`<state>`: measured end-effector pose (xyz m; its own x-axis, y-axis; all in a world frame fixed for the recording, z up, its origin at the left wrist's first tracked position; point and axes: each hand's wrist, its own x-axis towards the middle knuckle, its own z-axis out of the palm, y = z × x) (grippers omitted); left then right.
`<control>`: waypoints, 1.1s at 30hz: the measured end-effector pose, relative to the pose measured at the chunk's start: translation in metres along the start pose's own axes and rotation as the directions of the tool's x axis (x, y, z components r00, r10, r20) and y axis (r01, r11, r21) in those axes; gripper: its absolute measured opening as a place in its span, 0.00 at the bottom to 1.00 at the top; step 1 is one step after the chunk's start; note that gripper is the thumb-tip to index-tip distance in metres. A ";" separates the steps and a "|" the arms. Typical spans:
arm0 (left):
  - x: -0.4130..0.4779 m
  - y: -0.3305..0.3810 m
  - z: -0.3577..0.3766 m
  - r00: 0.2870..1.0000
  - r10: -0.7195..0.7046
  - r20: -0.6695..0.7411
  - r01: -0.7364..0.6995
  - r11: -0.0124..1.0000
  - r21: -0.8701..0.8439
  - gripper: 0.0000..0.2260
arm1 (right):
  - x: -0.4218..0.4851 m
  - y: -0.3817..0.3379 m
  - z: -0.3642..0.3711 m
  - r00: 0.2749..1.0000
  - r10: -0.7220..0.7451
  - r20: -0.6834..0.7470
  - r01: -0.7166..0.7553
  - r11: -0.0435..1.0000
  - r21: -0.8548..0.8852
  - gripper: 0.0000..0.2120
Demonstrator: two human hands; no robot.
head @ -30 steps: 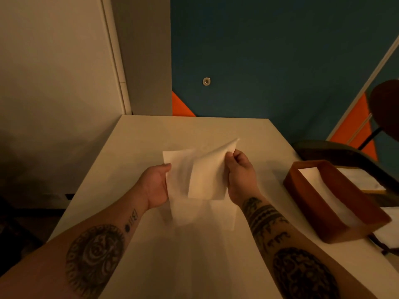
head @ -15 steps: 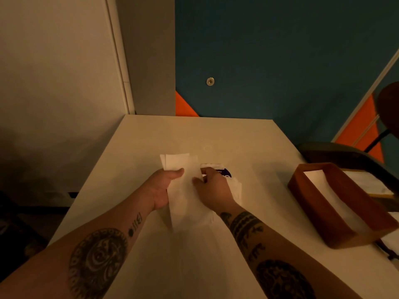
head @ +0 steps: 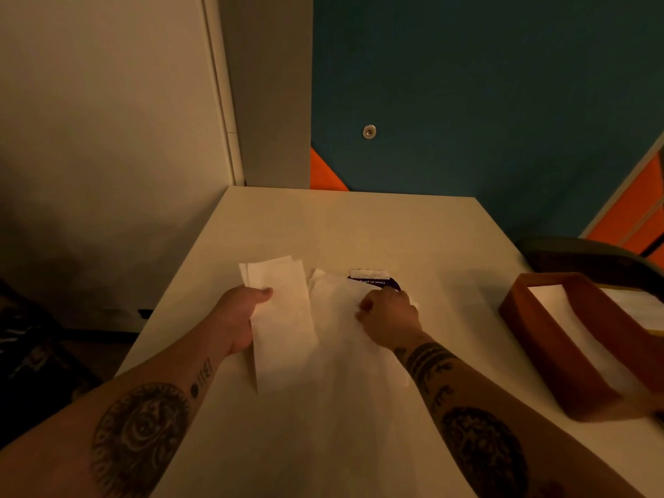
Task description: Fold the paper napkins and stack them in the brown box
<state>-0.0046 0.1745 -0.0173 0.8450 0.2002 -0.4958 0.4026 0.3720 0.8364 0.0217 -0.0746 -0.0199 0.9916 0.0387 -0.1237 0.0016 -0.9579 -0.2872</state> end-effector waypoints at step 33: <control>-0.020 -0.002 0.005 0.999 -0.030 -0.013 0.029 0.998 -0.052 0.12 | -0.008 0.018 -0.053 0.967 0.251 -0.038 -0.105 0.532 0.840 0.09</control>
<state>-0.0211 0.1649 -0.0080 0.8280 0.2007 -0.5236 0.4082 0.4245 0.8082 0.0208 -0.1068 0.0259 0.9644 -0.2139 -0.1558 -0.2124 -0.2749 -0.9377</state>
